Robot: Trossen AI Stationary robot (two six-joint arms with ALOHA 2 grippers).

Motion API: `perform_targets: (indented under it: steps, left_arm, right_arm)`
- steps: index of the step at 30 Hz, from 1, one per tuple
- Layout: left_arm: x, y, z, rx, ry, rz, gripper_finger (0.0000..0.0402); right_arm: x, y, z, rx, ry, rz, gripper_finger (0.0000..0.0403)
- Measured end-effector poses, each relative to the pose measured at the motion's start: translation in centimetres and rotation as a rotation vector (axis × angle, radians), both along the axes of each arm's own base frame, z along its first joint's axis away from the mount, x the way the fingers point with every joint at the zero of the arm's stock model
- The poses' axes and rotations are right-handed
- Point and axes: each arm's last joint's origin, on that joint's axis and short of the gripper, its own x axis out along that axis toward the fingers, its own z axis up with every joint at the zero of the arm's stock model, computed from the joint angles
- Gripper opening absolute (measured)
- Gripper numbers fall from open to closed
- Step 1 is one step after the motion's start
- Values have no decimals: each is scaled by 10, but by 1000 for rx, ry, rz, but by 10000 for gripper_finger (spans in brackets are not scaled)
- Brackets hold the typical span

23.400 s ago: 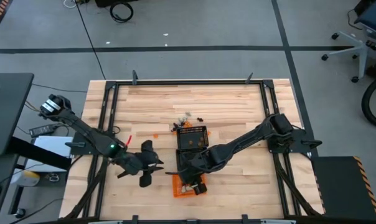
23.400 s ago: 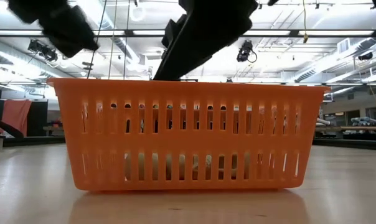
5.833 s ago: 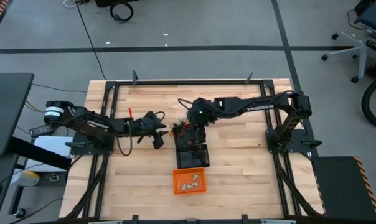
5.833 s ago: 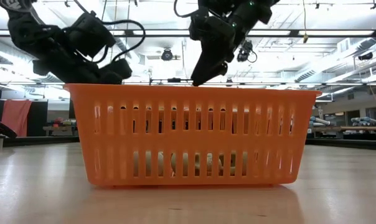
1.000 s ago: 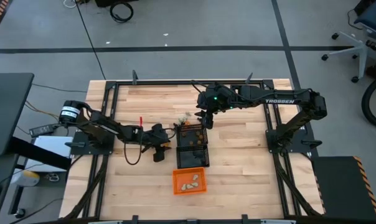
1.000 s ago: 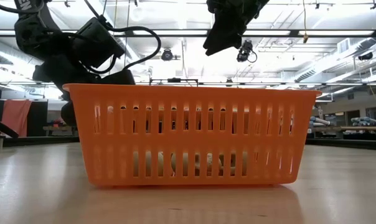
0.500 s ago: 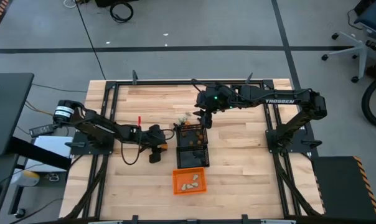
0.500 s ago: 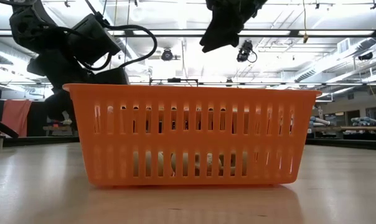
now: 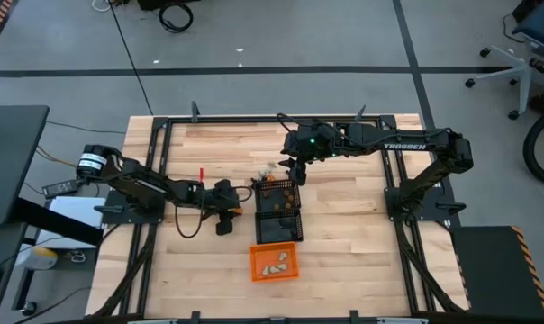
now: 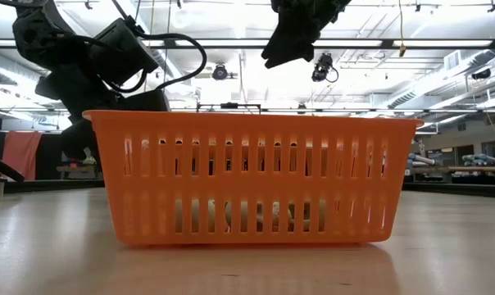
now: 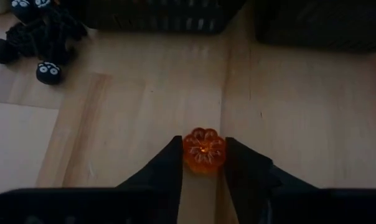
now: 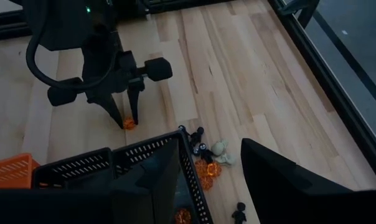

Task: Sort Halloween decoration
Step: Put the orange pumpkin toy into the top black bin

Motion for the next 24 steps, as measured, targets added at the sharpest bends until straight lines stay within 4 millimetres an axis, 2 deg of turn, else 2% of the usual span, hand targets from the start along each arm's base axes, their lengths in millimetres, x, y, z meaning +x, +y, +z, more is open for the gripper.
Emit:
perform_targets:
  steps: [4, 10, 24]
  left_arm:
    - [0, 0, 0, -5, 2, 5, 89]
    - [0, 0, 0, -17, 3, 19, 88]
    - [-5, 0, 15, -39, -43, 16, 87]
  right_arm:
    - [0, 0, 0, -1, 0, 0, 178]
    - [0, 0, 0, 0, 0, -1, 178]
    - [0, 0, 0, -1, 1, 0, 178]
